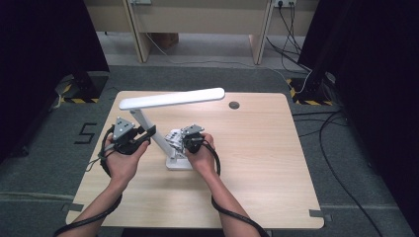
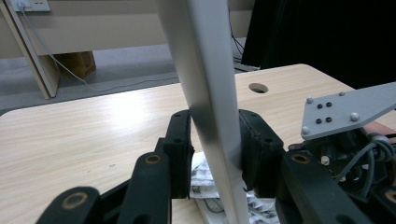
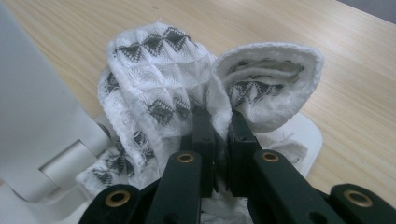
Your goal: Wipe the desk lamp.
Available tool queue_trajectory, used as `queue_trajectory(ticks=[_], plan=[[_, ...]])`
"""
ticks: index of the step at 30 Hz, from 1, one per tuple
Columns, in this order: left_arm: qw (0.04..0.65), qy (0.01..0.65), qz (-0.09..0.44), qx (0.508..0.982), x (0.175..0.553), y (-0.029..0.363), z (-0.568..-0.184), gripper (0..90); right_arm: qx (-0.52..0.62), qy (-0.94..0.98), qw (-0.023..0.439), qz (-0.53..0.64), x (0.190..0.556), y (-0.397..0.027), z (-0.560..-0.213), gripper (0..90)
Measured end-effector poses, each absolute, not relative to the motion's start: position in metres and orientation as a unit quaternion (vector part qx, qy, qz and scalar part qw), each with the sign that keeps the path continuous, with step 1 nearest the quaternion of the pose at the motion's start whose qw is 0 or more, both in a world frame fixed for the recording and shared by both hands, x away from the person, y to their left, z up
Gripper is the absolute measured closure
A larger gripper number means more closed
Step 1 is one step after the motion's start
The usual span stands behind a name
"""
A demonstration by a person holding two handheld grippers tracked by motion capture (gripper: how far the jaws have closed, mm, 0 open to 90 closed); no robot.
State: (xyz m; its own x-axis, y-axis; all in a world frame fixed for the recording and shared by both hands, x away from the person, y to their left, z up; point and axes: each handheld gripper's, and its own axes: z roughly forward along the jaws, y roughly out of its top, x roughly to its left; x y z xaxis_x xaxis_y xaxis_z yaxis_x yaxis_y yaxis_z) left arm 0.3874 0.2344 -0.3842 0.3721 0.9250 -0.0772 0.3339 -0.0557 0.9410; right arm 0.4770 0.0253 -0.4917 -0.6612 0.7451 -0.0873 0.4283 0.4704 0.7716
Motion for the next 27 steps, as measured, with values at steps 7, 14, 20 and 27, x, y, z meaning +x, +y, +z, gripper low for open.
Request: queue_trajectory(ticks=[7,14,20,27], plan=[[0.496,0.473,0.299,0.664,0.388,0.234,-0.384,66.0,0.356,0.833,0.227,0.356,0.477,0.014,-0.492,85.5],[0.496,0.473,0.299,0.664,0.388,0.234,-0.384,66.1,0.367,0.83,0.246,0.339,0.48,0.003,-0.491,85.4],[0.496,0.473,0.299,0.664,0.388,0.234,-0.384,66.1,0.391,0.814,0.27,0.335,0.485,-0.01,-0.484,85.4],[0.496,0.474,0.299,0.663,0.388,0.233,-0.384,66.2,0.382,0.792,0.276,0.388,0.492,0.004,-0.456,85.4]])
